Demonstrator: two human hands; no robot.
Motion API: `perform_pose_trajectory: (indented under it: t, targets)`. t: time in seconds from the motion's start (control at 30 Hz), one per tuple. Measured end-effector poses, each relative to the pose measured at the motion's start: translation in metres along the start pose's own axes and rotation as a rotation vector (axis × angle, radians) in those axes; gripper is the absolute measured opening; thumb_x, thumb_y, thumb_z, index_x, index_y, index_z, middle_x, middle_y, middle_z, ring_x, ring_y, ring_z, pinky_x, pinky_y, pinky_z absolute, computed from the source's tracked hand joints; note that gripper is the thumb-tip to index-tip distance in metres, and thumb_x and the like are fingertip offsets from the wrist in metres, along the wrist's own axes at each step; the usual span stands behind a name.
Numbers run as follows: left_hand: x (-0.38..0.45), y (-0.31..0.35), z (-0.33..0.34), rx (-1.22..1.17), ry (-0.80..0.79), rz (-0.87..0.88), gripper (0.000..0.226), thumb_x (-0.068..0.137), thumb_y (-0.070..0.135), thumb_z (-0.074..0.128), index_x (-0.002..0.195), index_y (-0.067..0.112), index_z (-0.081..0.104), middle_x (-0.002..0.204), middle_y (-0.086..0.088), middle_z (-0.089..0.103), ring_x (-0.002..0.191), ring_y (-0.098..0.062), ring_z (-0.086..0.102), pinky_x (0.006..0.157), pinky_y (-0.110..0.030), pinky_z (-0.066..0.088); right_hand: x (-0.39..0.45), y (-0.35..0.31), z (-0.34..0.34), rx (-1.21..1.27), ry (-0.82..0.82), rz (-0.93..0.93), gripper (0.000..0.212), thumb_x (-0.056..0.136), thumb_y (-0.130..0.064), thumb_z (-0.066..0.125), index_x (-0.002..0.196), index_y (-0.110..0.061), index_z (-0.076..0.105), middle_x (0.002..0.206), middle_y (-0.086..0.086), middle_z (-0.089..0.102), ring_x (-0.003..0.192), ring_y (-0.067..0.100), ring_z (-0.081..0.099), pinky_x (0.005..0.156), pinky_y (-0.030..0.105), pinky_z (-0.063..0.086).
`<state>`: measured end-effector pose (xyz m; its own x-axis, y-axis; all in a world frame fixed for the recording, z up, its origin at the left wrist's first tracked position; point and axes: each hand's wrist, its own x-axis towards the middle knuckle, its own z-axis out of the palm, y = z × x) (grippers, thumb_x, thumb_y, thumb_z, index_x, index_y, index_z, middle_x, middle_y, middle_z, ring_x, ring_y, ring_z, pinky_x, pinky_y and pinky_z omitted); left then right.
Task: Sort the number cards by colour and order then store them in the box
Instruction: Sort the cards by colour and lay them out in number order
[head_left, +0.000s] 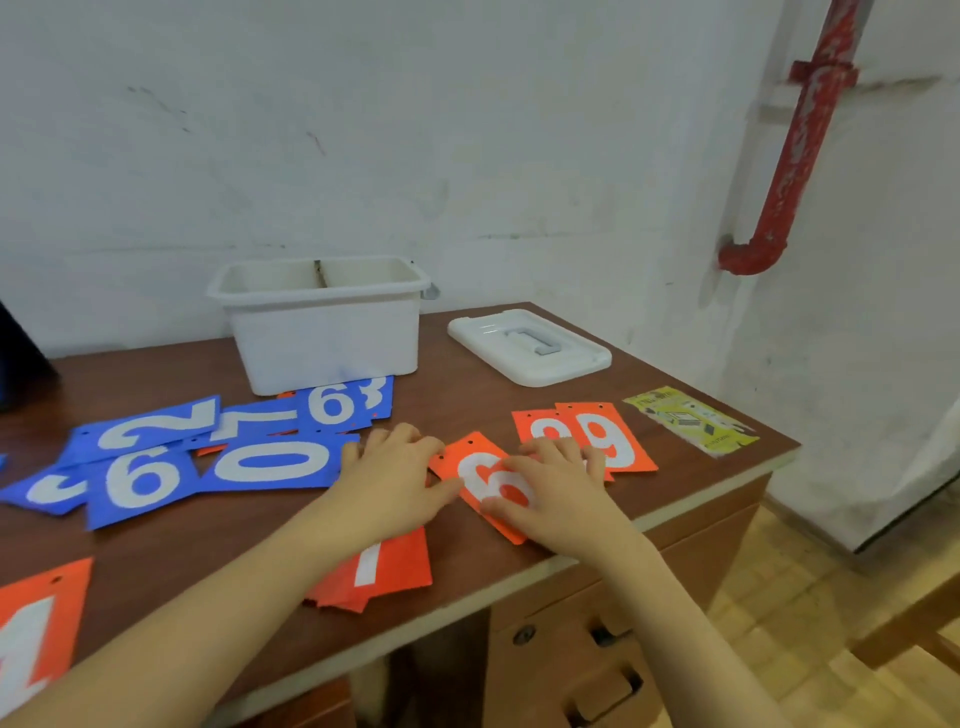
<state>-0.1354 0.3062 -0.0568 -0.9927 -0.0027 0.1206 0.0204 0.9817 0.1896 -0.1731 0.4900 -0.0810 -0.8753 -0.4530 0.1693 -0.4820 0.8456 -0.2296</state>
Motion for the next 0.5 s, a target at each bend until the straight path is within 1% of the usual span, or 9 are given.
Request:
perform_pose_trajectory:
  t: [0.1,0.2,0.27,0.33,0.37,0.5]
  targets:
    - [-0.026,-0.017,-0.007,-0.081,-0.025,0.013,0.046,0.089,0.054,0.044,0.131,0.036,0.043,0.143,0.008,0.034,0.133,-0.015,0.030,0.107,-0.043,0.022,0.001,-0.014,0.000,-0.029,-0.079,0.057,0.068,0.081,-0.068,0.045,0.134,-0.026,0.045,0.145,-0.001,0.032,0.136,0.023,0.019,0.110,0.047,0.010]
    - [-0.045,-0.042,-0.012,-0.137,-0.043,0.019,0.046,0.088,0.053,0.046,0.131,0.037,0.045,0.142,0.010,0.037,0.132,-0.012,0.032,0.110,-0.044,0.024,0.008,-0.034,-0.003,-0.077,-0.154,0.088,0.078,0.076,-0.073,0.047,0.133,-0.019,0.045,0.145,0.005,0.029,0.135,0.027,0.021,0.109,0.050,0.016]
    - [-0.054,-0.055,-0.012,-0.146,-0.117,0.052,0.048,0.088,0.052,0.048,0.133,0.034,0.044,0.142,0.011,0.039,0.130,-0.010,0.036,0.110,-0.040,0.028,0.012,-0.045,-0.003,-0.090,-0.194,0.137,0.085,0.072,-0.077,0.048,0.131,-0.015,0.045,0.145,0.008,0.028,0.134,0.030,0.023,0.108,0.050,0.019]
    - [-0.062,-0.061,-0.011,-0.095,-0.195,0.078,0.052,0.088,0.054,0.046,0.136,0.034,0.040,0.144,0.011,0.036,0.130,-0.011,0.035,0.109,-0.038,0.029,0.014,-0.053,-0.003,-0.068,-0.228,0.193,0.091,0.069,-0.078,0.052,0.132,-0.014,0.042,0.146,0.011,0.027,0.134,0.032,0.022,0.109,0.051,0.020]
    - [-0.065,-0.063,-0.010,-0.063,-0.204,0.085,0.053,0.088,0.055,0.044,0.137,0.035,0.037,0.145,0.011,0.034,0.131,-0.012,0.034,0.109,-0.038,0.028,0.015,-0.055,-0.003,-0.048,-0.223,0.215,0.092,0.067,-0.077,0.054,0.132,-0.014,0.042,0.145,0.011,0.027,0.134,0.033,0.023,0.109,0.051,0.021]
    - [-0.070,-0.058,-0.006,0.042,-0.138,0.068,0.057,0.087,0.060,0.039,0.139,0.035,0.034,0.142,0.006,0.035,0.128,-0.017,0.033,0.106,-0.037,0.030,0.016,-0.060,-0.004,0.034,-0.193,0.318,0.089,0.067,-0.071,0.063,0.131,-0.012,0.043,0.143,0.014,0.029,0.134,0.034,0.023,0.110,0.050,0.023]
